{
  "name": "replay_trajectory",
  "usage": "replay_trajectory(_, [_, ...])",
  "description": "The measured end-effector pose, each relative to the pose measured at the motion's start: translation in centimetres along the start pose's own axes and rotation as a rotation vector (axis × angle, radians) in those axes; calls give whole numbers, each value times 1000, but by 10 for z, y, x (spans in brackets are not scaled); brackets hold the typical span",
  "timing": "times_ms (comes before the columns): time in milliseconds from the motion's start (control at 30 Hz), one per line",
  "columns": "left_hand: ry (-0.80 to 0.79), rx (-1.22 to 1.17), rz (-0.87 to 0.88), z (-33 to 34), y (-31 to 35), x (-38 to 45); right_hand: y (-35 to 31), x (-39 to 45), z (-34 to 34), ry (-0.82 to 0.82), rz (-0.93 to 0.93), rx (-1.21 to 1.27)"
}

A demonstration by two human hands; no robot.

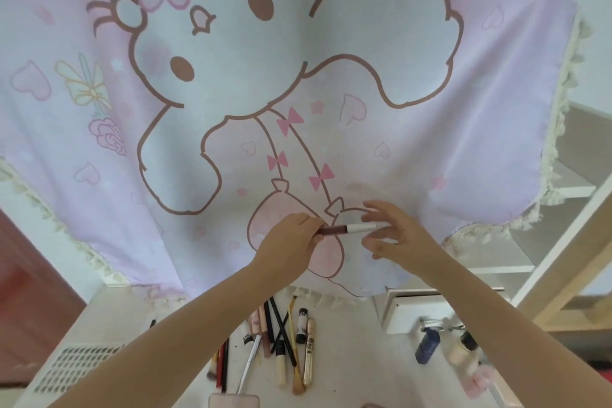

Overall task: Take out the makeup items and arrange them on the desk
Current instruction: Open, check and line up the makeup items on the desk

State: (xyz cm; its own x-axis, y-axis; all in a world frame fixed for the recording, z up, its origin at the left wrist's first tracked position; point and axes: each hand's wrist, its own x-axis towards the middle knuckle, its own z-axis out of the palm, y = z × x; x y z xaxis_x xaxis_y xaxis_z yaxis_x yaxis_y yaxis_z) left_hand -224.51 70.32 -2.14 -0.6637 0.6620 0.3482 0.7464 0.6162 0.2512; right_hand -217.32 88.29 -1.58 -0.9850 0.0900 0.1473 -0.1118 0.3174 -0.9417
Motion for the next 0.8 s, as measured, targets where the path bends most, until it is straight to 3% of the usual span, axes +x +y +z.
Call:
replay_trajectory(133, [40,28,50,1,1,-1,-1,3,3,5,109,-37])
replay_trajectory(267, [16,18,27,-1,-4,-3,7,4,2,-31,-14,-74])
replay_trajectory(333, [15,21,20,0,-7,-4,8,5,4,-84,11,-19])
replay_trajectory(400, [6,26,20,0,-7,-7,7,8,9,-40,105,70])
replay_trajectory(467, [4,1,21,3,-8,-11,9,10,13,-2,136,10])
replay_trajectory(633, [-29,20,-60,4,-23,-27,22,13,27,-66,61,56])
replay_trajectory(800, [-57,36,-126,5,-42,-53,24,18,63,-95,232,110])
